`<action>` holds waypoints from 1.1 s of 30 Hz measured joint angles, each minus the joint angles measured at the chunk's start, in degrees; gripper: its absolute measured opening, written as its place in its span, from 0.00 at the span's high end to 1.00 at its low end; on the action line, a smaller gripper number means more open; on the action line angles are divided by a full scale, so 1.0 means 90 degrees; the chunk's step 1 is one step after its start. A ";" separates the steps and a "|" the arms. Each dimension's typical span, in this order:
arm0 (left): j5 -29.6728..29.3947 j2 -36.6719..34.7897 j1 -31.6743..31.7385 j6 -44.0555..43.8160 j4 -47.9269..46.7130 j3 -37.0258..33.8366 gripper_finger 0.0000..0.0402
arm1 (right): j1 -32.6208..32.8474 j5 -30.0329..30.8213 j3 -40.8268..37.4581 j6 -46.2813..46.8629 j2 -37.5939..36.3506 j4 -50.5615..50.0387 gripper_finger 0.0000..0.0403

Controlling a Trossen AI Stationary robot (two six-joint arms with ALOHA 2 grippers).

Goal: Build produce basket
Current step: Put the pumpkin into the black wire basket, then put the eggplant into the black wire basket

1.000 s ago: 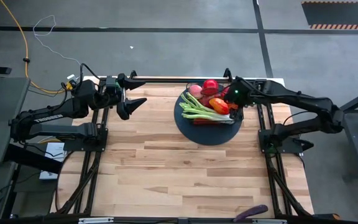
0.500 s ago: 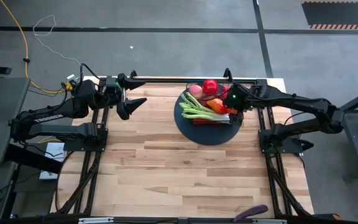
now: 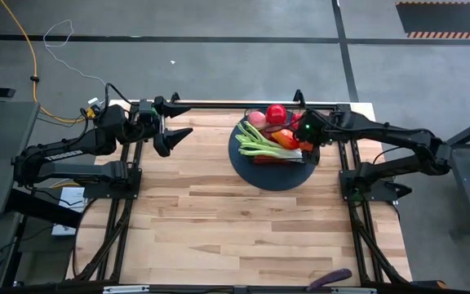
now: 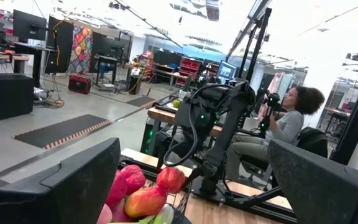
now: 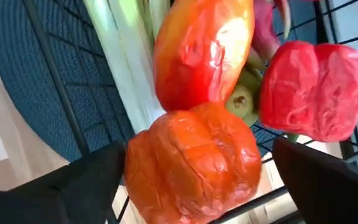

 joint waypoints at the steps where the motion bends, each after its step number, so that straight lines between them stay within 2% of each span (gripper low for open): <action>1: 0.0002 0.0000 0.0000 0.0000 0.0000 0.0000 0.01 | 0.0000 0.0027 0.0043 0.0028 0.0000 -0.0018 0.02; 6: 0.0001 0.0000 0.0000 0.0000 0.0000 0.0000 0.01 | -0.0009 0.0429 0.0625 -0.0033 -0.0038 -0.0092 0.03; 10: 0.0000 0.0000 0.0000 0.0000 -0.0002 0.0000 0.01 | -0.0126 -0.0103 0.1009 0.0487 -0.0448 0.0574 0.03; 13: 0.0001 0.0000 -0.0001 0.0000 -0.0023 0.0000 0.01 | -0.0246 -0.0664 0.0589 0.1342 -0.1044 0.1898 0.03; 17: 0.0002 -0.0001 -0.0001 0.0000 -0.0109 0.0000 0.01 | -0.0184 -0.1410 -0.0680 0.2504 -0.1774 0.4259 0.03; 22: 0.0005 -0.0002 0.0000 0.0000 -0.0148 0.0000 0.01 | 0.0011 -0.2922 -0.1941 0.4210 -0.2014 0.8017 0.03; 25: 0.0005 -0.0002 0.0000 0.0000 -0.0148 0.0000 0.01 | 0.0143 -0.3292 -0.2288 0.4544 -0.2011 0.9503 0.03; 28: 0.0005 0.0000 0.0000 0.0000 -0.0148 0.0000 0.01 | 0.0214 -0.3282 -0.2379 0.4583 -0.2011 1.0101 0.03; 33: 0.0005 -0.0002 0.0000 -0.0001 -0.0148 0.0000 0.01 | 0.0216 -0.3266 -0.2290 0.4407 -0.2008 1.0060 0.03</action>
